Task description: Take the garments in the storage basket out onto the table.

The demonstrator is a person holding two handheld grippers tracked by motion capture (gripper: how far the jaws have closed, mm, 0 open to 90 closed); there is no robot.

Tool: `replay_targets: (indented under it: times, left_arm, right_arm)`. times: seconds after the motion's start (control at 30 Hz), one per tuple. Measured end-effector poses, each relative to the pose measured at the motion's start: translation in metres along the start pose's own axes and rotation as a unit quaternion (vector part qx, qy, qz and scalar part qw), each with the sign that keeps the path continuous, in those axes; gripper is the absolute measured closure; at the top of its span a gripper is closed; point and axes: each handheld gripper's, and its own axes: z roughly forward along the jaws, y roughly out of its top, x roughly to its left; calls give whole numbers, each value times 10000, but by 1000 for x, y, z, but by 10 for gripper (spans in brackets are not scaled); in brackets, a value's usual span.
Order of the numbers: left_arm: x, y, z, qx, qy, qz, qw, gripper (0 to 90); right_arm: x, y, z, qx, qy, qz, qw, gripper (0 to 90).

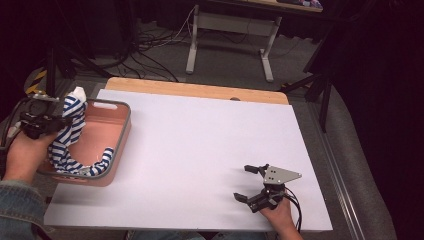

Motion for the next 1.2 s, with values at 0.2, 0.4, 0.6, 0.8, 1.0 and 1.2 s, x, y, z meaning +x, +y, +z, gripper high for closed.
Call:
replay_targets:
  times: [0.2,0.4,0.6,0.8,1.0,1.2]
  left_arm:
    - [4,-2,-13,-451,-134,-169,9987,804]
    - [2,-2,-29,-917,-164,-241,9954,804]
    - [0,-1,-42,-1366,-292,-346,9896,805]
    - [-3,2,-55,-1788,-485,-452,9817,805]
    - [-10,7,-67,-2186,-611,-418,9730,806]
    - [-17,11,-78,-2490,-722,-366,9651,808]
  right_arm:
    - [0,0,0,3,3,-6,10000,0]
    - [0,0,0,10,1,-10,10000,0]
    - [0,0,0,3,3,-17,10000,0]
    - [1,0,1,17,9,-37,10000,0]
    - [2,0,1,15,13,-41,10000,0]
    - [2,0,1,27,20,-48,10000,0]
